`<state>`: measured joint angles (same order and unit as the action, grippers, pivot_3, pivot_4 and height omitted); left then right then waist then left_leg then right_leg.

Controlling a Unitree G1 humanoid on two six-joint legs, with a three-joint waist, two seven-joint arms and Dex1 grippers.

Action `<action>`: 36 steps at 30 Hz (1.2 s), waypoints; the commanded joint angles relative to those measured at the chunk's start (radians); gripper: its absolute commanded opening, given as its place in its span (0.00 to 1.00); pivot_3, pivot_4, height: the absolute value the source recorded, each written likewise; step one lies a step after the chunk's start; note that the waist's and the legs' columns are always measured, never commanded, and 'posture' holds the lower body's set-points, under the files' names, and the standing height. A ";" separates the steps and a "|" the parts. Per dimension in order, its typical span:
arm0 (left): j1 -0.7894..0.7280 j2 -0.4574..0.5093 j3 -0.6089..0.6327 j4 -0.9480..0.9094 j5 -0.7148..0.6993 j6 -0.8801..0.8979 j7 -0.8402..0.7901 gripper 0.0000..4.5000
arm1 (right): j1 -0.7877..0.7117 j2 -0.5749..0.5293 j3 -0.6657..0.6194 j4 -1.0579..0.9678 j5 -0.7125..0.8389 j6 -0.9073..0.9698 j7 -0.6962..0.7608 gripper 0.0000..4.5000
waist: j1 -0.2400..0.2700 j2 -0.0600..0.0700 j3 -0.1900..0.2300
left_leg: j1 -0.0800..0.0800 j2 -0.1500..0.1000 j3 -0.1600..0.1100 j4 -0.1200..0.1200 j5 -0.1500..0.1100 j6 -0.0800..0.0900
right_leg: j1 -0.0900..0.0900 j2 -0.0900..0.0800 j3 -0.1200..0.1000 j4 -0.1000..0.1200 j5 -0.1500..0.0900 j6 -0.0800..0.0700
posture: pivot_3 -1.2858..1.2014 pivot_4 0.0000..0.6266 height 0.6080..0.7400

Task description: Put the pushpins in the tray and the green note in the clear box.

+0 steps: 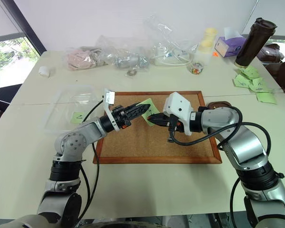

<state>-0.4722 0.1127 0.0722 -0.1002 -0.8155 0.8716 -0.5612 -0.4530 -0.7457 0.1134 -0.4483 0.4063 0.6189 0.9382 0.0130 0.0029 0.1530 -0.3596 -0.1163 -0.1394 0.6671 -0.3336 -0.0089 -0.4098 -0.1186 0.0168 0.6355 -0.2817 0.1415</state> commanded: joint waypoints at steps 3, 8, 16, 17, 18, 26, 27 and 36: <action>0.006 0.045 0.015 -0.039 -0.019 0.010 -0.014 0.01 | -0.020 -0.003 -0.023 -0.036 -0.002 -0.015 -0.019 0.00 | 0.000 0.000 0.000 | 0.000 0.000 0.000 0.000 0.000 0.000 | 0.000 0.000 0.000 0.000 0.000 0.000 | 0.52 0.24 1.00; 0.020 0.107 0.020 -0.015 0.012 -0.020 -0.045 0.01 | -0.030 -0.007 -0.078 -0.032 0.032 0.011 -0.044 0.00 | 0.000 0.000 0.000 | 0.000 0.000 0.000 0.000 0.000 0.000 | 0.000 0.000 0.000 0.000 0.000 0.000 | 0.52 0.24 1.00; 0.023 0.147 0.023 0.023 0.032 -0.065 -0.068 0.01 | -0.023 0.006 -0.340 0.070 0.196 0.136 -0.146 0.00 | 0.003 0.000 0.000 | 0.000 0.000 0.000 0.000 0.000 0.000 | 0.000 0.000 0.000 0.000 0.000 0.000 | 0.52 0.24 1.00; 0.025 0.147 0.026 0.023 0.032 -0.067 -0.067 0.01 | -0.007 -0.005 -0.370 0.099 0.194 0.134 -0.148 0.00 | 0.002 0.000 0.000 | 0.000 0.000 0.000 0.000 0.000 0.000 | 0.000 0.000 0.000 0.000 0.000 0.000 | 0.52 0.24 1.00; 0.026 0.146 0.028 0.022 0.033 -0.069 -0.067 0.01 | 0.004 -0.013 -0.389 0.118 0.193 0.132 -0.148 0.00 | 0.002 0.000 0.000 | 0.000 0.000 0.000 0.000 0.000 0.000 | 0.000 0.000 0.000 0.000 0.000 0.000 | 0.52 0.24 1.00; 0.036 0.139 0.038 0.000 0.023 -0.071 -0.064 0.01 | 0.110 -0.094 -0.436 0.497 -0.011 -0.078 -0.196 0.00 | -0.001 0.000 0.000 | 0.000 -0.001 0.001 0.000 0.000 0.000 | 0.000 0.000 0.000 0.000 0.000 0.000 | 0.52 0.24 1.00; 0.037 0.138 0.037 -0.003 0.023 -0.072 -0.063 0.01 | 0.112 -0.095 -0.435 0.530 -0.025 -0.100 -0.195 0.00 | -0.003 0.000 0.000 | 0.000 0.000 0.001 -0.001 0.000 0.000 | 0.000 0.000 0.000 0.001 0.000 0.000 | 0.52 0.24 1.00; 0.046 0.134 0.041 -0.021 0.019 -0.070 -0.059 0.01 | 0.110 -0.078 -0.428 0.712 -0.086 -0.169 -0.214 0.00 | -0.001 0.000 0.000 | 0.000 0.000 0.002 -0.001 0.000 0.000 | -0.001 0.000 0.001 0.001 0.000 0.000 | 0.52 0.24 1.00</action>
<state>-0.4292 0.2477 0.0954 -0.0832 -0.7767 0.8166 -0.6176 -0.3312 -0.8139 -0.2998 0.2701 0.3197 0.4716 0.7221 0.0118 0.0031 0.1530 -0.3592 -0.1162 -0.1377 0.6668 -0.3335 -0.0090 -0.4101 -0.1187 0.0175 0.6363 -0.2817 0.1414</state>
